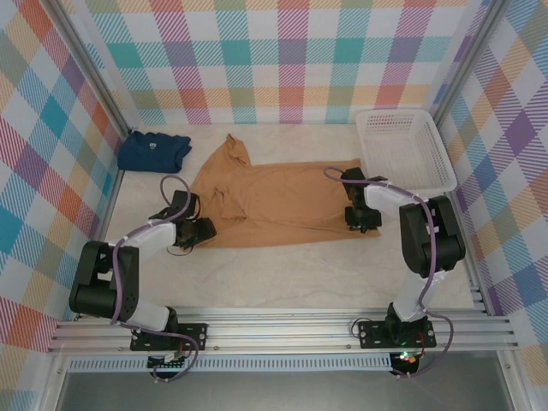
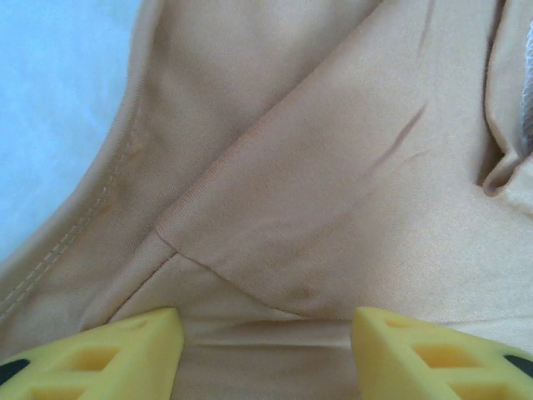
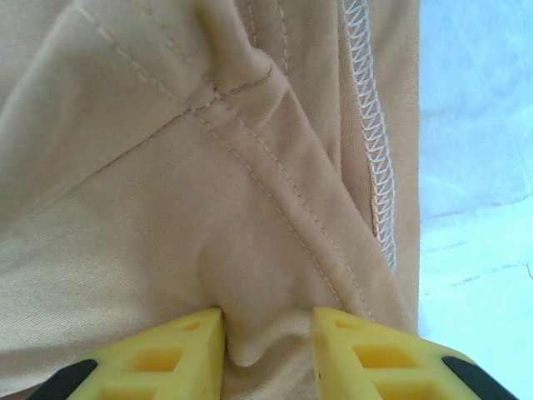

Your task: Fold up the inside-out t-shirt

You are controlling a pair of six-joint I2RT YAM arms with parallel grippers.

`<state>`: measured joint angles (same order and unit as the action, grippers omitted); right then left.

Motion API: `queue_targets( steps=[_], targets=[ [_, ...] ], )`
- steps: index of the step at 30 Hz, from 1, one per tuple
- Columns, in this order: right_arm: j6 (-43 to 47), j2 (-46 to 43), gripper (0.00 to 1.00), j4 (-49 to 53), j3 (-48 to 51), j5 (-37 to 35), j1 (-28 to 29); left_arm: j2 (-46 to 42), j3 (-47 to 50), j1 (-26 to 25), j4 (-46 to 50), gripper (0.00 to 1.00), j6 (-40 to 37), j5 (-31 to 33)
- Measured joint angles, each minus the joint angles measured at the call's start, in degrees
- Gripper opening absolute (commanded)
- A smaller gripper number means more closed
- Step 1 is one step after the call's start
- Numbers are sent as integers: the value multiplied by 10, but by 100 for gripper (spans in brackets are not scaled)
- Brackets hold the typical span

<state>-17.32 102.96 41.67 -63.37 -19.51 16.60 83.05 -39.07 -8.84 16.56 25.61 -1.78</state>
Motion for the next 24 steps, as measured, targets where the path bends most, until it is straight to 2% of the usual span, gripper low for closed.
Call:
queue_targets(
  steps=[5,9,14,24],
  targets=[
    [1,-43,37,-2,9,28,7,-28,-10,0,30,58,6,-8],
    [1,-96,38,-25,9,58,15,-27,-57,-12,27,58,8,-24],
    [0,-105,37,-50,9,92,18,37,-127,-31,7,54,7,-44],
    [0,-98,37,-59,9,112,18,153,-174,-38,-2,43,5,-64]
  ],
)
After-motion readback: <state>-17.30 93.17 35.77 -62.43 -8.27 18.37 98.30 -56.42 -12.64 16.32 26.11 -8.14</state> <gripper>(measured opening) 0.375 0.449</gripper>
